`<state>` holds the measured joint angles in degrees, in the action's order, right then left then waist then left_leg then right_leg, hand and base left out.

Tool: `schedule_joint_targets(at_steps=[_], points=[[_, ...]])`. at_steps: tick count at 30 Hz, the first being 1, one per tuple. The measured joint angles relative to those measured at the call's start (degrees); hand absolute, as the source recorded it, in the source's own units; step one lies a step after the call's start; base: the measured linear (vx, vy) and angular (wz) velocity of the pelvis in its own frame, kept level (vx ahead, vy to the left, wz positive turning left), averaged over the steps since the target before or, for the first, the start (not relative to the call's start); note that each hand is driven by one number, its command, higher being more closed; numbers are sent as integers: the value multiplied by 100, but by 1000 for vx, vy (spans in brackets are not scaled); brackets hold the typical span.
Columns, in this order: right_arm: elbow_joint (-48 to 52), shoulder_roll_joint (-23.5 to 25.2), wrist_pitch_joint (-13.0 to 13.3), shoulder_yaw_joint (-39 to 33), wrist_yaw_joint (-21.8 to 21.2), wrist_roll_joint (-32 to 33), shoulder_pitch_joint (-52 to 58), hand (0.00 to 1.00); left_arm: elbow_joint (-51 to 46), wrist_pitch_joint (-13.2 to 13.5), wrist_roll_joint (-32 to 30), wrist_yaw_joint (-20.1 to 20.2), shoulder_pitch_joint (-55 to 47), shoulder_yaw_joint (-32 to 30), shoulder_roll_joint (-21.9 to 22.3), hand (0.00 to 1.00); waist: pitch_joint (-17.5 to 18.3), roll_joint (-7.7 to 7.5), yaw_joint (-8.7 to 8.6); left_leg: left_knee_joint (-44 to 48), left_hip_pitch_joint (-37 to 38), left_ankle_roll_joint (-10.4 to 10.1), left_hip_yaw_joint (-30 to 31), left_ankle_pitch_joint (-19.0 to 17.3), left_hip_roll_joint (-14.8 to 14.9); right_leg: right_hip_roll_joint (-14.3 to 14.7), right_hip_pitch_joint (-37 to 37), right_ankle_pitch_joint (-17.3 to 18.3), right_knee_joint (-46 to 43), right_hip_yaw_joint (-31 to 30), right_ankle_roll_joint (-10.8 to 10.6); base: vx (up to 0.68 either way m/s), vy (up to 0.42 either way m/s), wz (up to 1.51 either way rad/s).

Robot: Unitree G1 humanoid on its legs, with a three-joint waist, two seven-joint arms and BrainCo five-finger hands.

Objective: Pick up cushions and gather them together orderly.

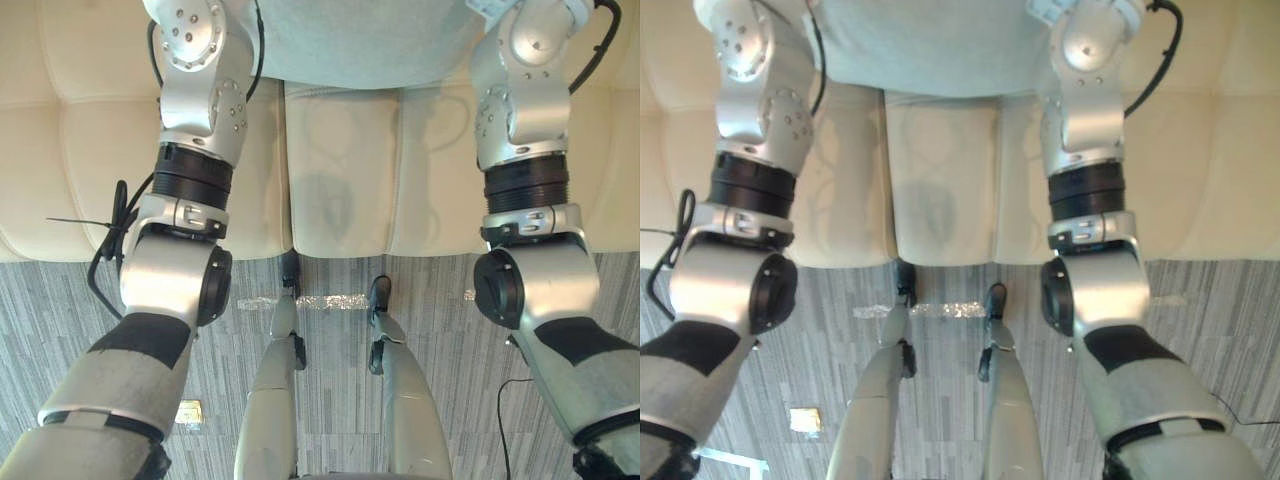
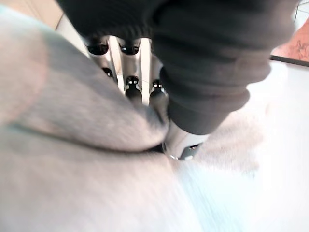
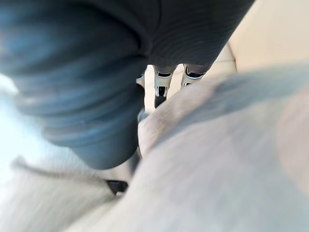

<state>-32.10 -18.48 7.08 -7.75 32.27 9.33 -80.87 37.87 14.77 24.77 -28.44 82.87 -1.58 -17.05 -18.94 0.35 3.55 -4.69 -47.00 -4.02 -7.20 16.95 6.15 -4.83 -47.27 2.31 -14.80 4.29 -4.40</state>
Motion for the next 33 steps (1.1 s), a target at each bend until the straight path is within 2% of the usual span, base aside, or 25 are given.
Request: schedule_joint_targets(at_steps=[4,6,10,12,14,16,17,18,20,22,23,24,27,29,32,33], points=[[529,-277,23,-518,19,311,567,0,-32,-2,73,165,-283,-511,-41,0,-1,-2,-2,77,-4,1,3,-1,21,7,-71,68,-308,22,-31,20,-14,9],[653,-513,35,-959,25,696,1126,0,-103,-12,303,241,-785,-952,-197,0,-1,-3,-29,145,38,2,3,-2,47,23,-87,87,-532,18,-58,18,-20,12],[664,-904,80,-1478,-128,1057,2061,0,-448,-21,489,372,-1835,-1781,-487,0,-5,-11,-32,193,236,9,2,-8,112,88,-27,86,-830,-32,-59,9,-41,-1],[813,-1032,82,-1663,-394,1207,2943,0,-826,-22,579,549,-2697,-2119,-631,0,-11,-22,-25,198,624,47,4,-44,203,176,316,87,-924,-45,-59,19,-57,-2],[1105,-1024,88,-1665,-586,1207,3545,0,-1137,-17,576,664,-3256,-2177,-632,0,-10,-24,-22,210,915,110,-7,-124,244,220,605,113,-929,-40,-95,45,-41,2],[1800,-992,155,-1680,-990,1189,4800,0,-1718,-12,500,951,-4430,-2082,-562,0,33,-61,-42,363,1453,163,-8,-341,243,215,1190,289,-975,-33,-83,105,-53,7],[1831,-979,161,-1680,-1009,1188,4862,0,-1745,-7,491,966,-4485,-2076,-550,0,39,-68,-42,380,1469,162,-9,-355,242,213,1211,303,-978,-32,-79,91,-45,-4],[2143,-727,200,-1682,-1201,1124,5580,0,-2018,2,373,1097,-5195,-1901,-396,0,183,-163,-29,397,1705,110,-14,-470,203,193,1468,467,-942,-22,-50,74,-47,0],[2287,-412,198,-1681,-1359,1034,6144,0,-2083,-11,237,1269,-5755,-1691,-136,0,319,-177,-40,387,1851,91,-10,-503,205,197,1671,529,-846,21,-50,58,-42,6],[2388,356,130,-1590,-1604,839,7152,0,-2091,-146,32,1534,-6779,-1094,539,0,476,-235,-39,375,2255,60,-11,-569,197,195,2195,610,-632,75,19,41,-30,9],[2388,478,121,-1550,-1642,785,7284,0,-2089,-178,-25,1576,-6970,-1002,637,0,522,-250,-39,375,2323,48,-12,-604,191,189,2276,643,-601,89,44,25,-28,3],[2384,817,56,-1350,-1775,603,7838,0,-2035,-295,-247,1753,-7595,-713,930,0,753,-284,-40,374,2482,-19,-18,-745,181,178,2481,766,-494,120,130,0,0,0],[2051,1300,-58,-920,-2021,198,8580,0,-1599,-506,-725,2031,-8408,-220,1245,0,1035,-302,-37,361,2864,-96,-40,-851,169,169,2968,866,-268,156,186,-12,-2,0],[1678,1443,-123,-703,-2134,4,8836,0,-1285,-588,-1025,2196,-8704,-66,1343,0,1256,-270,-32,337,3056,-200,-78,-1016,177,170,3163,974,-181,173,325,-96,12,-8],[899,1643,-205,-460,-2276,-251,9041,0,-562,-681,-1535,2328,-8879,32,1462,0,1544,-213,-28,199,3358,-179,-159,-1030,149,137,3363,982,-108,189,310,-124,33,-5],[547,1703,-231,-401,-2321,-278,9132,0,-265,-702,-1797,2364,-8933,46,1501,0,1717,-183,-34,73,3466,-166,-173,-1013,124,128,3446,997,-43,190,244,-102,44,2]])
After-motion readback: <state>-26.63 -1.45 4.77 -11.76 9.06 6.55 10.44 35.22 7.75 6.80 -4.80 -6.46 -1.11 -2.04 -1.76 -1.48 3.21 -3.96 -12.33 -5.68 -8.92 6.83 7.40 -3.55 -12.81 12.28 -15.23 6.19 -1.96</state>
